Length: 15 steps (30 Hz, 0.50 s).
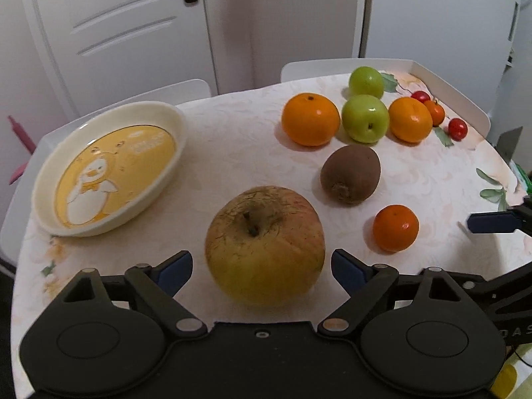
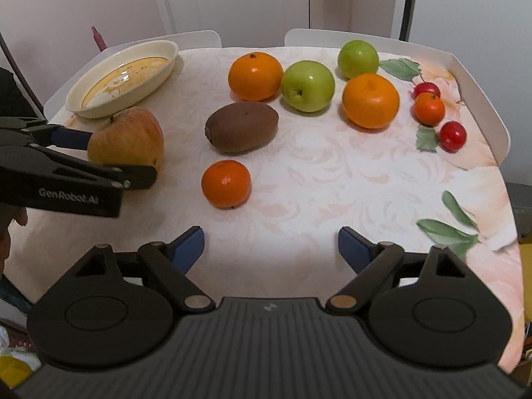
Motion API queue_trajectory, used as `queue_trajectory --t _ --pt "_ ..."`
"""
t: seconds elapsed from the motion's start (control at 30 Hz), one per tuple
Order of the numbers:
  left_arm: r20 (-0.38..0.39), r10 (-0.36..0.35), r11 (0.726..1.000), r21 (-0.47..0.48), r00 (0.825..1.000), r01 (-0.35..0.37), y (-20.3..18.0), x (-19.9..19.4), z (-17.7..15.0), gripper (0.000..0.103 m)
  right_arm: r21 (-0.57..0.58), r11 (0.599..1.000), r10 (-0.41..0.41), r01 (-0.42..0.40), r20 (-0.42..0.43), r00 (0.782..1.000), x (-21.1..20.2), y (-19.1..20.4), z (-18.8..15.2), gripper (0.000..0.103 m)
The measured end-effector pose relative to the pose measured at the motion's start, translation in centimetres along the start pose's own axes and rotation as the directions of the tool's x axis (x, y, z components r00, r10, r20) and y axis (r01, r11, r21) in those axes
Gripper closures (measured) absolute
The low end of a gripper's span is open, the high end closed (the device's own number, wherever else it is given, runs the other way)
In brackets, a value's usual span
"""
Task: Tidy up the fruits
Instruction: 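Grasp the large yellow apple with the left tool while the right tool grasps the small mandarin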
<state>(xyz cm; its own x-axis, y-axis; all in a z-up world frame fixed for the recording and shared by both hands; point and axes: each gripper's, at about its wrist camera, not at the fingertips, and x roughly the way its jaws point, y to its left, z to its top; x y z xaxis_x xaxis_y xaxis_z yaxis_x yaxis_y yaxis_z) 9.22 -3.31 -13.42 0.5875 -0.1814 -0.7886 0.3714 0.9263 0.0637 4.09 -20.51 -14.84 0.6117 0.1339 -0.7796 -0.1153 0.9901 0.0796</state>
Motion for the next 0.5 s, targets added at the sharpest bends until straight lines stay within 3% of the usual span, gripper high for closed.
queue_trajectory --t 0.3,0.5 --pt "-0.015 -0.035 0.999 0.012 0.999 0.035 0.5 1.2 0.3 0.026 -0.066 0.998 0.0 0.002 0.03 1.0 1.6 1.5 0.8 0.022" --pt "-0.012 -0.049 0.999 0.024 0.999 0.049 0.7 1.2 0.4 0.026 -0.107 0.994 0.01 -0.006 0.039 0.999 2.0 1.9 1.2 0.029"
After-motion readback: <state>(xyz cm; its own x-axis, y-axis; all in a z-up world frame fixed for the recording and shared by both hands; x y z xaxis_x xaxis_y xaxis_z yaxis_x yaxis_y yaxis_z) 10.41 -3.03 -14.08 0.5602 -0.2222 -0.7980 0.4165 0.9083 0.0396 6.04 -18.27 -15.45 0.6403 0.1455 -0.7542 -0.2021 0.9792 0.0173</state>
